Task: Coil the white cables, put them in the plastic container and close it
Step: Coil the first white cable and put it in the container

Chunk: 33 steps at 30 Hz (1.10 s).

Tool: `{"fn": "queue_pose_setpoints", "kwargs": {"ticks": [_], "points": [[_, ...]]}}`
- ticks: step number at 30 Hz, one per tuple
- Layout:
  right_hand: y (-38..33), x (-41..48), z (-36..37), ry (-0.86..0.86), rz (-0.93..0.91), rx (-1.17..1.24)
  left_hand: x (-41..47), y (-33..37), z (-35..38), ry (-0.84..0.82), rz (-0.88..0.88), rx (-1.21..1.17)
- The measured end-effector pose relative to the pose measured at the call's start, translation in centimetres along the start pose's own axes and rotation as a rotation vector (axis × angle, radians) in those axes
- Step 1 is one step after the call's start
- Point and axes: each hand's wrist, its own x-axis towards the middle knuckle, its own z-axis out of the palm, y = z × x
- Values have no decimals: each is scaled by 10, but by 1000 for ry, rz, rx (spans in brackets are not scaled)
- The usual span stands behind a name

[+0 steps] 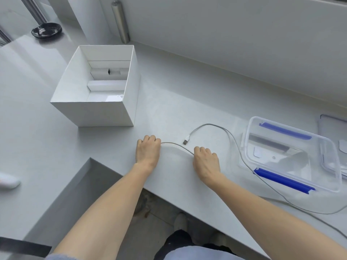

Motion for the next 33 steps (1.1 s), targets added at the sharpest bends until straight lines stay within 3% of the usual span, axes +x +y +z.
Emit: {"fn": "queue_pose_setpoints", "kwargs": {"ticks": [5,14,20,24,28,33], "points": [[12,-5,-12,-68,45,249,5,-5,-11,172,-35,-145],[54,-32,-39,-130,-78,579,19,8,-55,343,14,-326],[74,-52,-63,-74,70,1016,21,33,-79,370,-1,-466],[82,-59,-88,88,137,1232,13,59,-90,253,-113,-727],[99,-63,-111,202,186,1489,0,91,-100,2,-263,-1190],[130,-68,-132,262,232,1900,-19,136,-112,-304,-296,-1688]]}}
